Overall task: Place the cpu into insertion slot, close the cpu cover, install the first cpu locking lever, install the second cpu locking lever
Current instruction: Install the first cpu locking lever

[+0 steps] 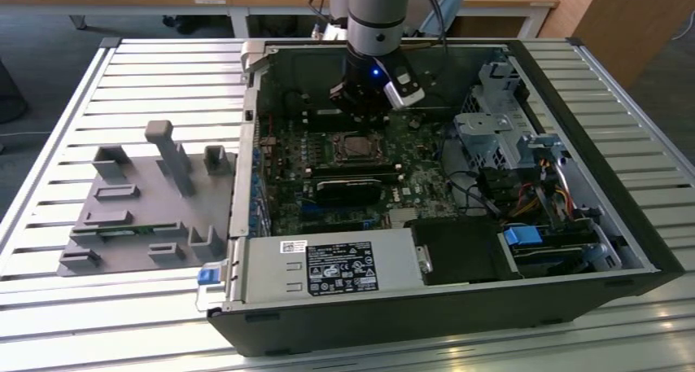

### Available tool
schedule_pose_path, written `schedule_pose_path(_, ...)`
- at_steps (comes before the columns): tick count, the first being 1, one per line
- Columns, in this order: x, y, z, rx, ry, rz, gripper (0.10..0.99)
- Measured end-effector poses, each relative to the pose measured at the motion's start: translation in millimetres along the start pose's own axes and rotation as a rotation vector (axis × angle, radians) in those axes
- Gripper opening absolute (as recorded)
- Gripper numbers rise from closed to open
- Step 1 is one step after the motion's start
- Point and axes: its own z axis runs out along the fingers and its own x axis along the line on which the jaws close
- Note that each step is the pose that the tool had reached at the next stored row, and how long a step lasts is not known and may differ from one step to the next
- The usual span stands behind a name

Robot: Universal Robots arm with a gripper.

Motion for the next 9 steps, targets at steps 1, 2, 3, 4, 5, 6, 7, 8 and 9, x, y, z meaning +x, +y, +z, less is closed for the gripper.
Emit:
schedule_pose_path(1,0.0,0.0,0.1,0.002,-0.0001,0.0,0.106)
schedule_pose_path(2,0.0,0.0,0.1,0.004,0.0,0.0,0.106)
schedule_pose_path(3,0.0,-0.1,0.2,0.005,0.0001,0.0,0.106)
schedule_pose_path(4,0.0,-0.1,0.2,0.006,0.0002,0.0,0.106)
schedule_pose_path(5,0.0,-0.1,0.3,0.006,0.0001,0.0,0.106)
schedule_pose_path(6,0.0,0.0,0.4,0.006,-0.0001,0.0,0.106)
schedule_pose_path(7,0.0,0.0,0.3,0.006,-0.0002,0.0,0.106)
schedule_pose_path(8,0.0,0.0,-0.3,0.006,-0.0002,0.0,0.106)
schedule_pose_path(9,0.0,0.1,-1.0,0.005,-0.0002,0.0,0.106)
